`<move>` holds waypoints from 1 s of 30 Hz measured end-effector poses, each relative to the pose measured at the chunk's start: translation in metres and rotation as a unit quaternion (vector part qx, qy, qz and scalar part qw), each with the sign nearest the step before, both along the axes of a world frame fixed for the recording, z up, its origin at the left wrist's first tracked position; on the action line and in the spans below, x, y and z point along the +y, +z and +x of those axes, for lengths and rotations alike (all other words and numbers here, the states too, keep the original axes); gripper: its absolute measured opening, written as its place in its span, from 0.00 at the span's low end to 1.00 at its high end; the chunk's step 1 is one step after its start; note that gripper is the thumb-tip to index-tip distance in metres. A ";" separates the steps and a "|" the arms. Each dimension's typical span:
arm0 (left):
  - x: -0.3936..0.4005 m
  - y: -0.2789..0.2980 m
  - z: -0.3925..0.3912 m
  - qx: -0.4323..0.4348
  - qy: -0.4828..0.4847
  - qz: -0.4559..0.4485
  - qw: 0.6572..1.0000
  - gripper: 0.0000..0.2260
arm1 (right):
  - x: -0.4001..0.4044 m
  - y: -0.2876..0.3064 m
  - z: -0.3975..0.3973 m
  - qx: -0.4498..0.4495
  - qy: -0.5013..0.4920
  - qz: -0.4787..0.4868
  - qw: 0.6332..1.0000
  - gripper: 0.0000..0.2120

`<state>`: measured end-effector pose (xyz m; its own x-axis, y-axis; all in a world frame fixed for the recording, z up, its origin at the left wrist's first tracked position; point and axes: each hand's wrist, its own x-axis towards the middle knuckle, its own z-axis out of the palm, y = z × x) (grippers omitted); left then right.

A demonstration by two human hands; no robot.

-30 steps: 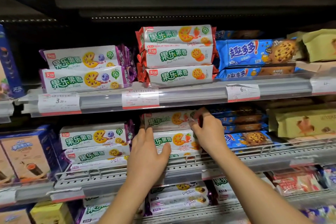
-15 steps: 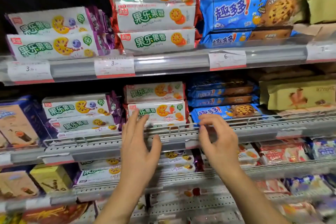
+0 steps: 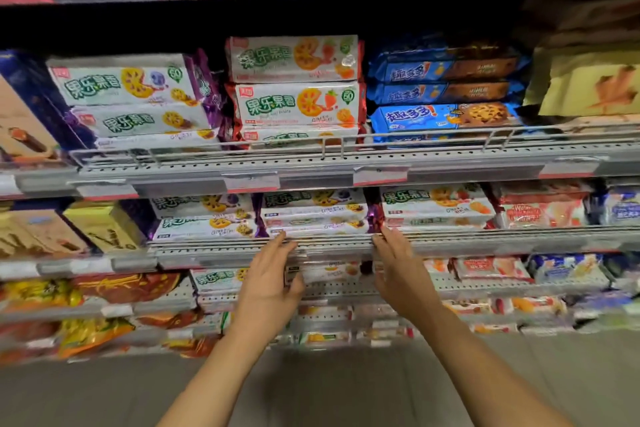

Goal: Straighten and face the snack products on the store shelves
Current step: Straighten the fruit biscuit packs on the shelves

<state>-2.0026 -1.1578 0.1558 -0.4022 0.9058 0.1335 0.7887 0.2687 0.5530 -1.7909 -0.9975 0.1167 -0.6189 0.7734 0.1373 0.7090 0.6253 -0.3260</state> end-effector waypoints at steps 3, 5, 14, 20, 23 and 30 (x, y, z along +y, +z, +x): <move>-0.010 -0.022 -0.011 -0.014 0.000 -0.032 0.999 0.25 | -0.005 0.000 -0.005 -0.055 -0.023 -0.028 0.998 0.38; -0.018 -0.035 -0.014 -0.032 0.004 -0.047 0.998 0.24 | -0.007 0.003 -0.008 -0.088 -0.027 -0.030 0.995 0.42; -0.028 -0.150 -0.004 -0.100 -0.020 -0.205 0.973 0.30 | -0.007 -0.002 -0.014 -0.149 -0.015 -0.003 0.989 0.49; -0.010 -0.191 0.014 -0.046 -0.074 -0.258 0.962 0.34 | -0.002 -0.011 -0.006 -0.158 -0.007 0.007 0.987 0.51; -0.008 -0.189 0.022 -0.019 -0.107 -0.293 0.950 0.36 | -0.004 -0.014 -0.006 -0.159 -0.006 0.021 0.987 0.52; -0.004 -0.192 0.035 0.024 -0.071 -0.334 0.940 0.36 | -0.003 -0.009 0.000 -0.200 0.021 0.053 0.978 0.51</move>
<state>-1.9680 -1.1616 -0.0361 -0.2780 0.8385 -0.4687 0.8627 0.4325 0.2620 -1.7914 -1.0002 0.1079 -0.6709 0.7403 -0.0440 0.7391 0.6723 0.0414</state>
